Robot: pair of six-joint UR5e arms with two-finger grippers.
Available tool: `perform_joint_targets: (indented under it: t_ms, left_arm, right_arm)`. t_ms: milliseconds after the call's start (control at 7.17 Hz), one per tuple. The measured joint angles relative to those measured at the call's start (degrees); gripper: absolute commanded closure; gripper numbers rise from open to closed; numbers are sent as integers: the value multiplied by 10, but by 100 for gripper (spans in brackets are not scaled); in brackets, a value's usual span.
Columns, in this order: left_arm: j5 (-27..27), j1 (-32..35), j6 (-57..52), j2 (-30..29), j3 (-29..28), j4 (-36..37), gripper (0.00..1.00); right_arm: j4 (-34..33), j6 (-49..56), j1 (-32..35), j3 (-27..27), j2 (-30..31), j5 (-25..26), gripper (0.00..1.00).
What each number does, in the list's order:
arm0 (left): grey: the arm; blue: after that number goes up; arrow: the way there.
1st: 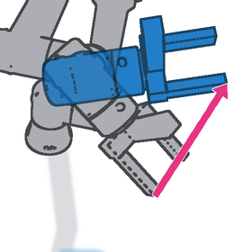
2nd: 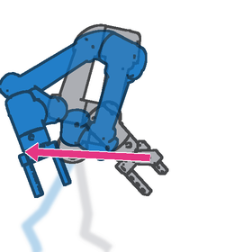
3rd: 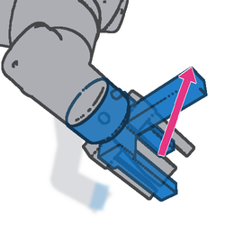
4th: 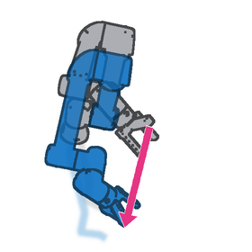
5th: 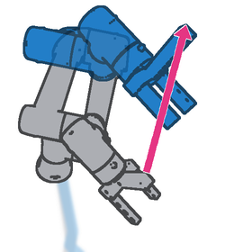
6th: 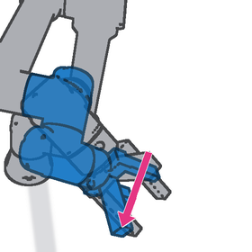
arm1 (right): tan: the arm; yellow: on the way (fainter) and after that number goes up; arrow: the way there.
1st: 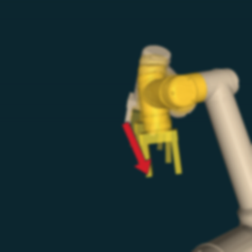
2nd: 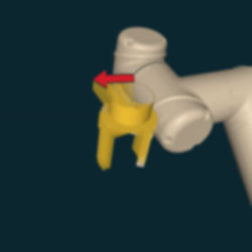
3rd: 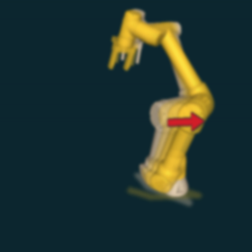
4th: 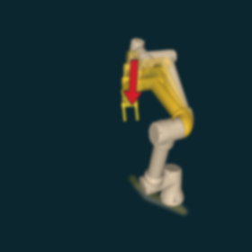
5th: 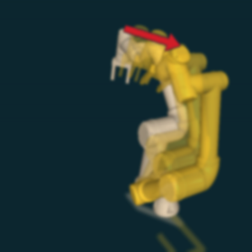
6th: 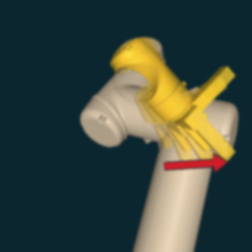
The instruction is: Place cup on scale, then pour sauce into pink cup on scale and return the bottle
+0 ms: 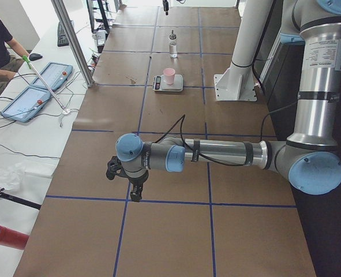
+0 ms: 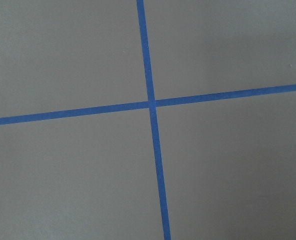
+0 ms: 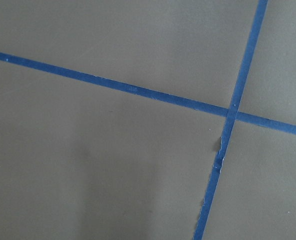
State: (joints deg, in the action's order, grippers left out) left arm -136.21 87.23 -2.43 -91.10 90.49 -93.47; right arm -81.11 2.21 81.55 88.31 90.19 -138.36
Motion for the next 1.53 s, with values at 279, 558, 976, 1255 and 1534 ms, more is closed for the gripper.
perform_joint_targets:
  t_ms: [279, 558, 976, 1255, 1534]
  left_arm:
    - [0, 1, 0, 3, 2, -8, 0]
    - [-16, 3, 0, 6, 3, -8, 0]
    - [-37, 5, 1, 11, 3, -8, 0]
    - [-36, 6, 1, 12, 2, -9, 0]
    - [-33, 4, 1, 10, 0, -9, 0]
  right_arm:
    - [0, 0, 0, -2, 3, 6, 0]
    - [-1, 0, 1, 0, 6, 36, 0]
    - [4, -1, 0, 4, 25, 46, 0]
    - [6, -1, 1, 8, 33, 45, 0]
    - [6, -1, 1, 12, 35, 46, 0]
